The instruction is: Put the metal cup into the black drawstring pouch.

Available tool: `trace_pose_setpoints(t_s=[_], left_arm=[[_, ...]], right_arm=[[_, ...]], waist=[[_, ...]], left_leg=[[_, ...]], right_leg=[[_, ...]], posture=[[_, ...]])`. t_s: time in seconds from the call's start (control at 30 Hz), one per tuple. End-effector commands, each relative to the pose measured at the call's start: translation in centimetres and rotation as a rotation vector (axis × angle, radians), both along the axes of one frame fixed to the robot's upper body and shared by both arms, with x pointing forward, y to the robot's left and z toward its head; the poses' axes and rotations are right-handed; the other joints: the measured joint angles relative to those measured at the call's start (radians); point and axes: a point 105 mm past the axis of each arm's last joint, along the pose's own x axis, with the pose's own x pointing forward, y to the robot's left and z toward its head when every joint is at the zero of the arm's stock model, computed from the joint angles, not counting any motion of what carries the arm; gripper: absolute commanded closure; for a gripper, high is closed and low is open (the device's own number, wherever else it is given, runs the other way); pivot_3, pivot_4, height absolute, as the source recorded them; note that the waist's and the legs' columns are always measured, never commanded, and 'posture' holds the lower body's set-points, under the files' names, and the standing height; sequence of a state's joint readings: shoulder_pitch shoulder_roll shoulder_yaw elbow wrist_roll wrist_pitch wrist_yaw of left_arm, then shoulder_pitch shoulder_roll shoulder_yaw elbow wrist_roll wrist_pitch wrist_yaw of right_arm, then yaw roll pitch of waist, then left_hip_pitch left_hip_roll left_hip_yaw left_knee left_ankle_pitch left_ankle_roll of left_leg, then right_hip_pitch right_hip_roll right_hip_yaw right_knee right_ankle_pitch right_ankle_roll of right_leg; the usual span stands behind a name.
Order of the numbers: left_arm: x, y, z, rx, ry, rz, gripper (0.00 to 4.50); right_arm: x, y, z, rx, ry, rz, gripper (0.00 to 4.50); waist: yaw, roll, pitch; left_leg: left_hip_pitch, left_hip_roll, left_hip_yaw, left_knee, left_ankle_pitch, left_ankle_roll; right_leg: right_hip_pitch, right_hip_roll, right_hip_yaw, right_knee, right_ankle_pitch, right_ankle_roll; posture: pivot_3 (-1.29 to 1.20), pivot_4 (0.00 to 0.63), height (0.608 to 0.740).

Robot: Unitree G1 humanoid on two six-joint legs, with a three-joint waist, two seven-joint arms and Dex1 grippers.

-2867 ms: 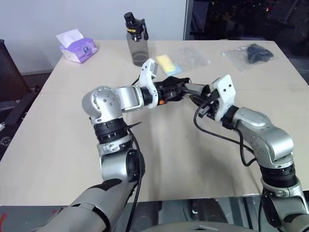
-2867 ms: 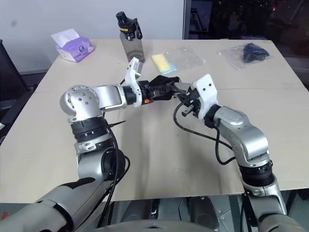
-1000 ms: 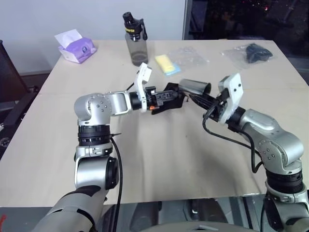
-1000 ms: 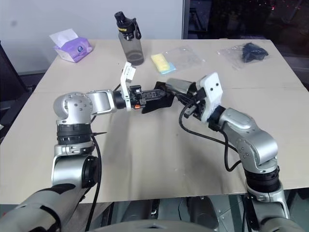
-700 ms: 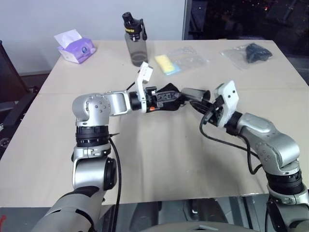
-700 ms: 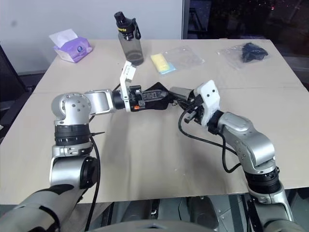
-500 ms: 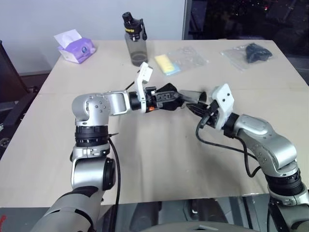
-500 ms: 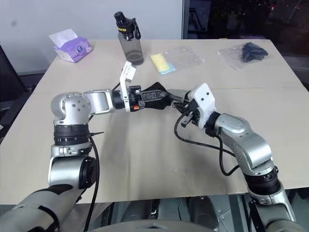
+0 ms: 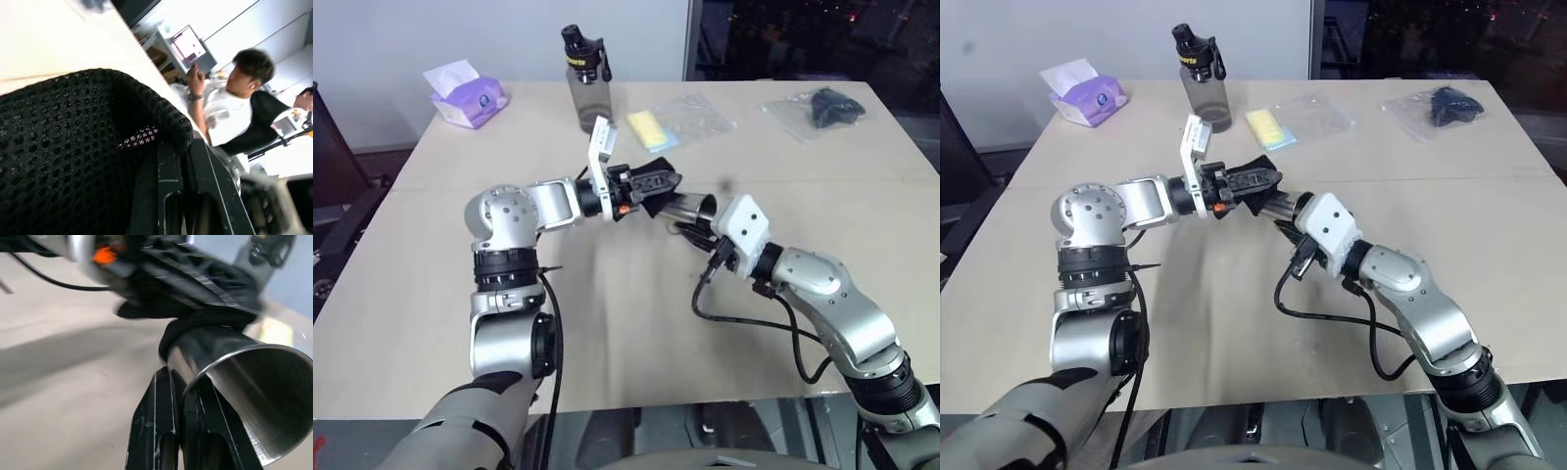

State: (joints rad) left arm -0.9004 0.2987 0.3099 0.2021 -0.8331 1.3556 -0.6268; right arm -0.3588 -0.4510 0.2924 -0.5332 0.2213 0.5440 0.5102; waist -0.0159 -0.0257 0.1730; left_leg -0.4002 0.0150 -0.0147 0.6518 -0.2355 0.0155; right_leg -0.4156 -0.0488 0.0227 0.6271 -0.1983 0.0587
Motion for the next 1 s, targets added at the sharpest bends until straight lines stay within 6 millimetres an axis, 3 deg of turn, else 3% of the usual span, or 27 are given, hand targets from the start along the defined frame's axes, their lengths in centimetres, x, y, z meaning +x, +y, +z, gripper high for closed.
trace_pose_setpoints(t_s=[0.03, 0.23, 0.37, 0.53, 0.67, 0.8, 0.97, 1.0], left_arm=[[-0.3, 0.0, 1.4, -0.057, -0.013, -0.026, 4.50], [-1.1, -0.3, 1.3, -0.063, -0.008, -0.064, 4.50], [-1.0, 0.3, 0.3, -0.004, -0.024, -0.038, 4.50], [0.0, 1.3, -3.3, 0.304, -0.180, 0.024, 4.50], [1.0, 1.9, -4.7, 0.518, -0.362, 0.028, 4.50], [1.9, 2.6, -5.6, 0.749, -0.557, 0.018, 4.50], [2.4, 2.7, -4.7, 0.907, -0.734, 0.004, 4.50], [2.4, 2.4, -3.7, 0.952, -0.808, -0.009, 4.50]], right_arm=[[-0.5, 0.4, 1.4, -0.021, -0.110, 0.037, 4.44], [1.2, -0.6, 2.2, -0.016, -0.198, -0.057, 4.44], [1.9, -1.9, 2.4, 0.114, -0.115, -0.122, 4.44], [3.0, -5.6, 2.1, 0.118, -0.087, -0.253, 4.44], [3.5, -7.4, 2.7, 0.187, -0.077, -0.327, 4.44], [2.2, -5.8, 3.7, 0.316, -0.031, -0.234, 4.44], [-0.7, -2.2, 3.2, 0.355, 0.059, -0.037, 4.44], [-0.8, -1.8, 2.9, 0.351, 0.071, -0.029, 4.44]], waist=[[0.000, 0.000, 0.000], [0.000, 0.000, 0.000], [0.000, 0.000, 0.000], [0.002, 0.000, 0.000], [0.006, 0.000, 0.000], [0.001, 0.000, 0.000], [0.002, 0.001, 0.001], [0.002, 0.001, 0.001]], left_leg=[[0.000, 0.000, 0.000, 0.000, 0.000, 0.000], [0.000, 0.000, 0.000, 0.000, 0.000, 0.000], [0.000, 0.000, 0.000, 0.000, 0.000, 0.000], [0.000, 0.000, 0.000, -0.001, 0.000, 0.000], [0.000, 0.000, 0.001, -0.001, 0.000, 0.000], [0.000, 0.000, 0.003, -0.002, 0.000, 0.000], [-0.002, 0.001, 0.002, -0.002, 0.000, 0.000], [-0.002, 0.001, 0.002, -0.002, 0.000, 0.000]], right_leg=[[0.000, 0.000, 0.000, 0.000, 0.000, 0.000], [0.000, 0.000, 0.000, 0.000, 0.000, 0.000], [0.000, 0.000, 0.000, 0.000, 0.000, 0.000], [0.000, 0.000, 0.001, 0.000, 0.000, -0.001], [0.000, -0.001, 0.001, 0.000, -0.002, -0.004], [-0.001, -0.001, 0.002, 0.000, -0.002, -0.005], [-0.003, 0.000, 0.002, 0.000, 0.000, -0.001], [-0.003, 0.000, 0.002, 0.000, 0.000, -0.001]], posture=[[0.00, 0.150, 0.740], [0.00, 0.150, 0.740], [0.00, 0.150, 0.740], [0.00, 0.150, 0.740], [0.00, 0.150, 0.740], [0.00, 0.150, 0.740], [0.00, 0.150, 0.740], [0.00, 0.150, 0.740]])
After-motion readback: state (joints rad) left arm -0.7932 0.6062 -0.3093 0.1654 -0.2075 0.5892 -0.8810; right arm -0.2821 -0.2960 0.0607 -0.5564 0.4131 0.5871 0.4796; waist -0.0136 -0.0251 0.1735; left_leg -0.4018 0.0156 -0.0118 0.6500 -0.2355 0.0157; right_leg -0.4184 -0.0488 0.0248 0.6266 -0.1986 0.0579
